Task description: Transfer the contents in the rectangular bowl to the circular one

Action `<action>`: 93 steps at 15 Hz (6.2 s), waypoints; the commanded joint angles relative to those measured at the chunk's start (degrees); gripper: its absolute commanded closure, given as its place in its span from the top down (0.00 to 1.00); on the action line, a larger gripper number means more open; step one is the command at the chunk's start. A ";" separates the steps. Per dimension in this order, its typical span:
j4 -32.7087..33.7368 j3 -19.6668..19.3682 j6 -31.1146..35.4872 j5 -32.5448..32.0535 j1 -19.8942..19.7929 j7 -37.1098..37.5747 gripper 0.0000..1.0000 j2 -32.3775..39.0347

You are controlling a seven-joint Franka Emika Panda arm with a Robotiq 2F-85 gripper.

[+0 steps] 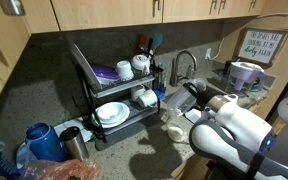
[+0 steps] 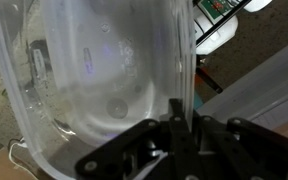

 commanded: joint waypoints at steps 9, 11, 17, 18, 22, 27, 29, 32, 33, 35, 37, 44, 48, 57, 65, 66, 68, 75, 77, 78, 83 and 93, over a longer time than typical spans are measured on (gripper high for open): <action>-0.96 1.88 2.18 -7.22 -0.98 12.41 0.01 0.00; -1.08 2.42 2.42 -8.30 -1.23 14.11 0.01 0.00; -1.54 3.86 3.23 -10.82 -1.90 18.34 0.01 0.00; -1.63 4.05 3.31 -11.16 -2.00 19.05 0.01 0.00; -2.02 4.35 3.50 -12.42 -2.11 21.07 0.01 0.00; -2.35 4.84 3.66 -13.29 -2.05 22.47 0.01 0.00; -2.50 5.15 3.67 -13.65 -2.05 23.18 0.01 0.00; -2.66 5.48 3.69 -14.00 -2.05 23.49 0.01 0.00; -2.71 5.50 3.68 -14.04 -2.03 23.52 0.01 0.00; -2.76 5.50 3.68 -14.08 -2.03 23.57 0.01 0.00; -2.83 5.43 3.57 -14.16 -2.01 23.59 0.01 0.00; -2.97 4.48 2.75 -15.80 -2.66 25.78 0.01 0.00; -2.81 3.32 2.30 -19.17 -4.20 28.63 0.01 0.00; -1.76 -1.16 -0.58 -29.72 -8.59 32.68 0.01 0.00; -2.99 -1.70 -5.16 -28.89 -7.27 31.94 0.01 0.00; -3.26 -1.57 -5.59 -28.58 -6.92 31.96 0.01 0.00; -3.94 -1.16 -6.44 -27.96 -6.24 31.88 0.01 0.00; -5.75 0.10 -8.78 -25.41 -2.41 31.74 0.01 0.00; -6.10 0.84 -8.95 -24.37 -0.98 31.75 0.01 0.00; -6.09 1.30 -8.37 -23.79 -0.62 31.86 0.01 0.00; -5.65 2.78 -4.79 -21.67 -0.08 32.35 0.01 0.00; -5.30 6.83 -0.02 -16.05 0.05 32.57 0.01 0.00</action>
